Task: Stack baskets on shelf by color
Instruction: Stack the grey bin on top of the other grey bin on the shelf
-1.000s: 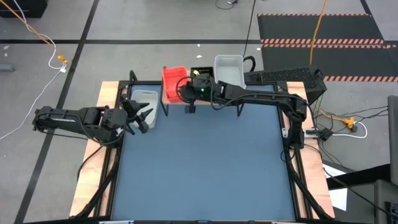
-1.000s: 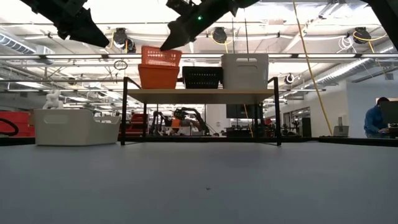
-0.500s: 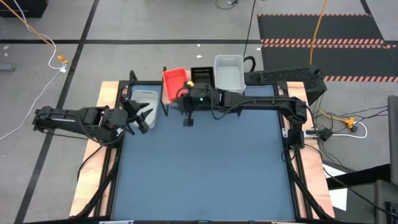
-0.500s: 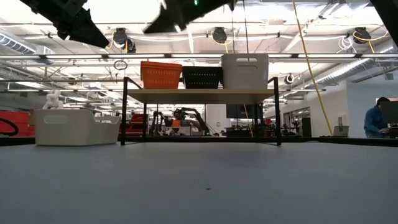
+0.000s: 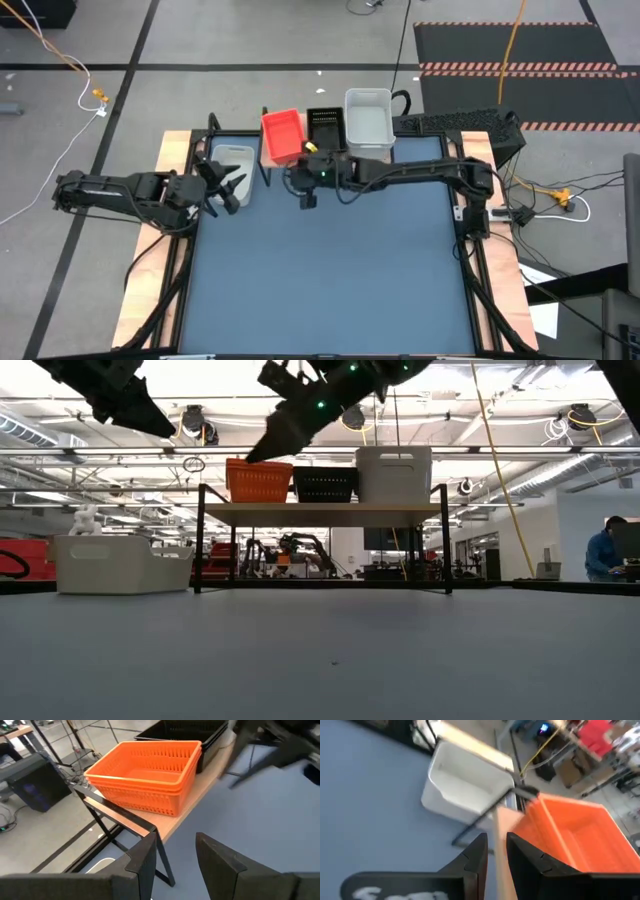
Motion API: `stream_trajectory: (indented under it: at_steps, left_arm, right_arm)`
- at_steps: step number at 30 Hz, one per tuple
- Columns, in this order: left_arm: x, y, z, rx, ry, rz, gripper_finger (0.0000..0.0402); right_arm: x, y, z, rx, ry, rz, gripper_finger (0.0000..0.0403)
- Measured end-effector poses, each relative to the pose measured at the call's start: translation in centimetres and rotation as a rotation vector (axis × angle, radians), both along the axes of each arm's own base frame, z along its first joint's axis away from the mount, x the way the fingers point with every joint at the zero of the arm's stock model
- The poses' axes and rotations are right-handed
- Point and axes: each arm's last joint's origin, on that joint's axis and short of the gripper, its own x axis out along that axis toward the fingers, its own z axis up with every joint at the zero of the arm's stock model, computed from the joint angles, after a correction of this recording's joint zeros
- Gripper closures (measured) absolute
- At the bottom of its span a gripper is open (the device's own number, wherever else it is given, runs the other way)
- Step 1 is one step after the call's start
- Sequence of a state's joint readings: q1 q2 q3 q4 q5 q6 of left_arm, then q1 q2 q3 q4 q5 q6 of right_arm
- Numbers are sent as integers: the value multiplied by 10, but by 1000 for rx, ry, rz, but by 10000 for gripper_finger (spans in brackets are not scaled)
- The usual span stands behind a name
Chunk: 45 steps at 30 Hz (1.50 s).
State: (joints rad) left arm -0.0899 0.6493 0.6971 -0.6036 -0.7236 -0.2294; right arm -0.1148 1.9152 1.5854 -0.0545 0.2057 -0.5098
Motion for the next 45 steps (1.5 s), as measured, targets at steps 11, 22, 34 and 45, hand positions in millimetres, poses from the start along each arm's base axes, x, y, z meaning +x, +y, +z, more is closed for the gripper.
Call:
stream_trajectory:
  at_steps: [11, 22, 34, 45]
  left_arm:
    - [8, 0, -4, -1, 24, 17, 261]
    - [9, 0, -3, -4, 9, 18, 261]
    - [8, 0, -5, 4, 36, 16, 261]
    - [-3, 1, -9, 20, 130, 18, 261]
  right_arm:
    - [-2, -4, -14, -185, -61, -183, 339]
    - [6, -31, -11, -148, -227, -33, 339]
    - [23, 12, -24, -36, -287, 239, 323]
    - [71, 49, -69, 110, -463, 265, 226]
